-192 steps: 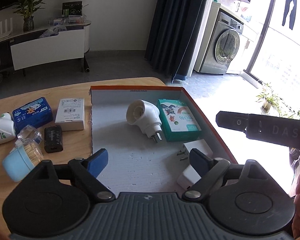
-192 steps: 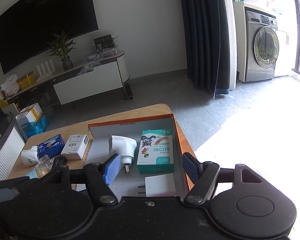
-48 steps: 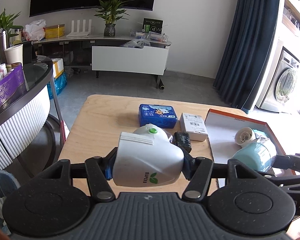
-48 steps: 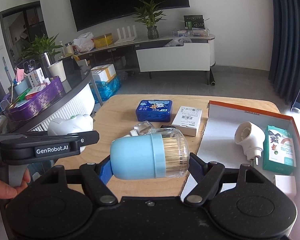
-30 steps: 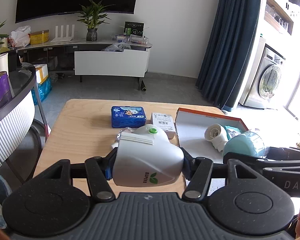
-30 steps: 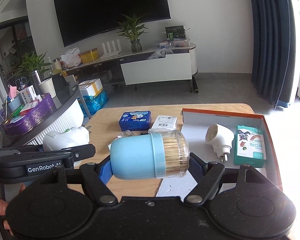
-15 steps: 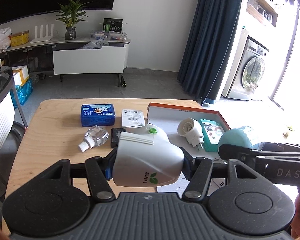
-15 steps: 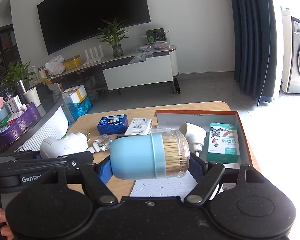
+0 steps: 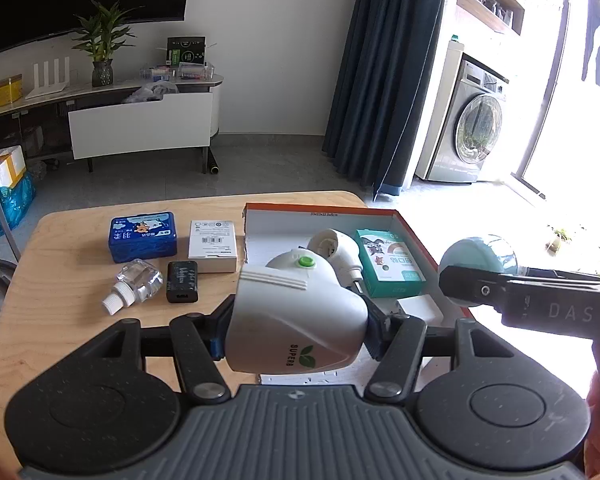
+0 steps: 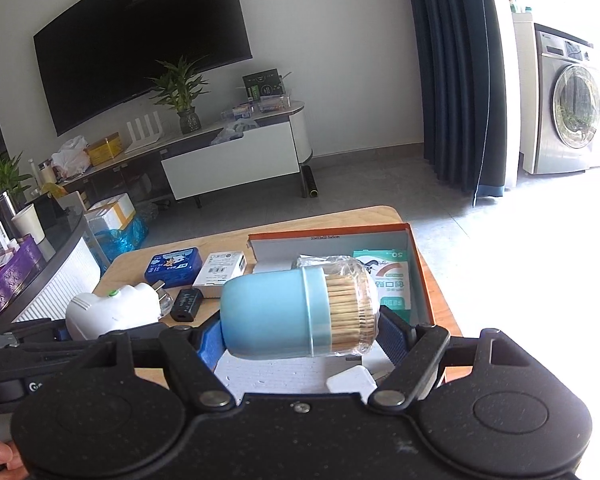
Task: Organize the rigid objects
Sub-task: 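Carry the white device and the toothpick holder over to the tray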
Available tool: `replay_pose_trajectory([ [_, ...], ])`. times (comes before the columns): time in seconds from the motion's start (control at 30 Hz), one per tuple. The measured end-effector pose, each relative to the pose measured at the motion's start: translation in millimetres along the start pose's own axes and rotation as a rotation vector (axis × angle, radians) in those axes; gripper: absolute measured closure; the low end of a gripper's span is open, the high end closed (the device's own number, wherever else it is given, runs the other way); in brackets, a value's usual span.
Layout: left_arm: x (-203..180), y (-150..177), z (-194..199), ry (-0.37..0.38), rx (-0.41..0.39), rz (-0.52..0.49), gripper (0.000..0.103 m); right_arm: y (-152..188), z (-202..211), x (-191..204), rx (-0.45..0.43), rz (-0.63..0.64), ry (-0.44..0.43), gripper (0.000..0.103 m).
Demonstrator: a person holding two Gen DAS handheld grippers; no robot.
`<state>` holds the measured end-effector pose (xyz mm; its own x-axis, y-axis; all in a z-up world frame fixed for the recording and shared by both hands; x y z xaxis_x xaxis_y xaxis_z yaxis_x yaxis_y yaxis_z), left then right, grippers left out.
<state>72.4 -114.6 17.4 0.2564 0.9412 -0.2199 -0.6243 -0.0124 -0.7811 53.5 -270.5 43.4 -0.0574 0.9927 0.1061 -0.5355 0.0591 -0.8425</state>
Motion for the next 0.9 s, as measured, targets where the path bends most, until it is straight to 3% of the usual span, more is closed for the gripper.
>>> replay_pose_trajectory([
  [0.9, -27.6, 12.9, -25.2, 0.044, 0.073, -0.055, 0.041, 0.9, -17.8, -18.1, 0.024, -0.039, 0.026, 0.013],
])
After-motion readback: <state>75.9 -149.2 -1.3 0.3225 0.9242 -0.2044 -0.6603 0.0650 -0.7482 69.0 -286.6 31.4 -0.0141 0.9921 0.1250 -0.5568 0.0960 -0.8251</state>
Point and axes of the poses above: each gripper's, at about its wrist camera, not at the fingertips, and z roughly against the way its jaws point, x to its left, y to its underside, the point moved 2 cm from there along -z, roughly the way its jaws point, and after that the axes turned 6 degrees about z, right-handed, at the moved point
